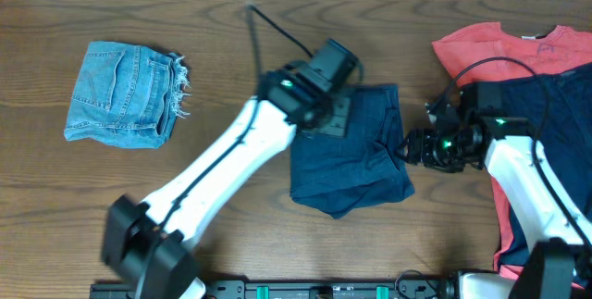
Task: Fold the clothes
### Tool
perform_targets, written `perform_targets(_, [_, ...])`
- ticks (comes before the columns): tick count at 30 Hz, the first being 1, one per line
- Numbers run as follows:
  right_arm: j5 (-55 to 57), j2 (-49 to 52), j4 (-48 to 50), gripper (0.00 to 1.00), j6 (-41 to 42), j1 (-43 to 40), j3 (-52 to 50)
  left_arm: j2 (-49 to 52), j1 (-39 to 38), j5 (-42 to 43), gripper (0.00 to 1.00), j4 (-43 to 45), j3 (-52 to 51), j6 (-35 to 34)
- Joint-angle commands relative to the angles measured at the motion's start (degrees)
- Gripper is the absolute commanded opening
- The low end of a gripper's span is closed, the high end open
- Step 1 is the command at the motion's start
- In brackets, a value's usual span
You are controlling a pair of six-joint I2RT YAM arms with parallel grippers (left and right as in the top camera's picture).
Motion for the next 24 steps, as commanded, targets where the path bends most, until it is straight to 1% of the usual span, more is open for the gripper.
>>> perform_targets(1, [-3.91,-0.42,0.17,0.63,-1.55,0.48,0.74,-0.52,2.25,-3.98,0.58,-2.62,0.92,1.84])
perform_targets(4, [-3.91,0.87,1.42,0.65,-1.25,2.64,-0.09,-0.13,3.65,-3.93,0.58,-5.09,0.9,1.81])
perform_targets(7, [-3.93,2.78,2.86,0.65,1.11,5.07,-0.85,-0.09,4.52,-3.93,0.59,-5.66,0.68,1.86])
perform_targets(11, [-5.18,5.33,5.95,0.62,3.1,8.59,-0.9,-0.09,5.09,-3.93,0.59,-5.66,0.66,2.47])
perform_targets(12, [-5.84,5.53,7.21,0.6,3.41,9.4,-0.9,-0.09,5.09,-3.93,0.59,-5.66,0.66,2.47])
perform_targets(13, [-5.95,5.57,8.22,0.52,4.2,10.05,-0.9,-0.09,5.07,-3.91,0.59,-5.66,0.66,2.45])
perform_targets(14, [-5.88,5.57,9.35,0.41,5.35,10.73,-0.9,-0.09,5.07,-3.89,0.59,-5.66,0.66,2.45])
perform_targets(15, [-5.88,5.55,10.14,0.2,5.77,11.13,-0.85,-0.09,5.07,-3.89,0.59,-5.68,0.66,2.45])
perform_targets(16, [-5.9,5.53,10.54,0.01,6.23,11.28,-0.52,-0.09,5.07,-3.67,0.59,-5.77,0.66,2.6])
perform_targets(17, [-5.99,5.49,10.47,0.01,7.37,11.23,0.07,-0.09,5.07,-3.32,0.59,-5.88,0.66,2.91])
perform_targets(19, [-7.72,4.61,9.92,0.01,6.78,11.13,2.38,-0.09,5.07,-2.23,0.59,-6.4,0.63,3.93])
perform_targets(22, [-10.43,1.38,7.58,0.01,0.87,11.3,8.07,-0.09,5.07,-2.23,0.59,-6.84,0.63,3.93])
perform_targets(24, [-8.98,-1.16,4.74,0.01,-2.73,11.28,11.85,-0.09,5.09,-2.25,0.59,-6.73,0.63,3.93])
